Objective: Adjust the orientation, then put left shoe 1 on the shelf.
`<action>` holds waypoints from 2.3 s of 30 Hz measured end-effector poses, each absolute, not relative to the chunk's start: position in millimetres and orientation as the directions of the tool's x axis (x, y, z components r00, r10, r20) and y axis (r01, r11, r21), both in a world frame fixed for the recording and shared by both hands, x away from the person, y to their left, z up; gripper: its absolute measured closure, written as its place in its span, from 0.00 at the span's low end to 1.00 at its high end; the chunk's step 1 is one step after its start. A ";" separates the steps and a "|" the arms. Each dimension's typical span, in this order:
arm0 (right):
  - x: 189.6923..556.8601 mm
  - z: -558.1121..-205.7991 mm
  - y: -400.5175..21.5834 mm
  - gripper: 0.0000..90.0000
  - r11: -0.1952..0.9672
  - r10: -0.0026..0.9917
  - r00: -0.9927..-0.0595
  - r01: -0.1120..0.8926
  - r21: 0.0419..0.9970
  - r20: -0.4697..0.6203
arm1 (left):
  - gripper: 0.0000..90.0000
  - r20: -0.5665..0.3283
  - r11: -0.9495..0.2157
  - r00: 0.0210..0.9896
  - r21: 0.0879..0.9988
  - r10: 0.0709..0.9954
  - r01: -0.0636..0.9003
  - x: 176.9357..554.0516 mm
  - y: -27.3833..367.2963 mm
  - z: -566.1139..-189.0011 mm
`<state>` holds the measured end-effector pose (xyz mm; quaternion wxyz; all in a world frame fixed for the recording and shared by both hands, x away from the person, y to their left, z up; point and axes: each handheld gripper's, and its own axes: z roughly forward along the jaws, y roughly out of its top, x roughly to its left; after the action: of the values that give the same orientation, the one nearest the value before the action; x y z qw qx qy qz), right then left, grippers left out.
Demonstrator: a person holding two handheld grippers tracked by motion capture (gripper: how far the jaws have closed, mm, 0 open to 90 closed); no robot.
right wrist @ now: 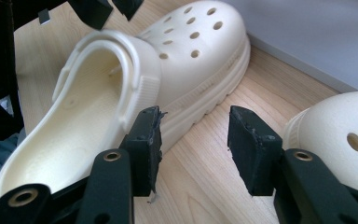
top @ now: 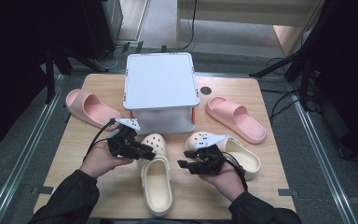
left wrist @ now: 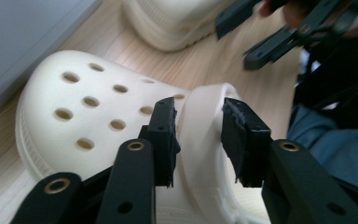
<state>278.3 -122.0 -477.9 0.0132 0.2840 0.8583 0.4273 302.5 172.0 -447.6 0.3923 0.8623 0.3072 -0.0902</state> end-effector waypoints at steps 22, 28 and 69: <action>271.3 -477.6 -100.3 0.73 0.491 0.429 -0.878 0.426 0.760 0.214 | 0.87 -0.374 -0.394 0.692 0.614 0.618 0.684 299.7 221.3 -482.5; 272.4 -479.2 -94.3 0.77 0.511 0.415 -0.885 0.419 0.751 0.212 | 0.87 -0.368 -0.424 0.684 0.576 0.629 0.700 298.8 215.7 -494.5; 268.9 -476.3 -94.9 0.66 0.497 0.417 -0.884 0.415 0.762 0.210 | 0.79 -0.383 -0.345 0.671 0.636 0.635 0.690 308.6 223.1 -475.1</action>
<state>268.9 -94.9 -476.3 0.0010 0.2405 0.8653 0.4399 308.6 223.1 -475.1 0.4052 0.8193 0.4042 -0.0341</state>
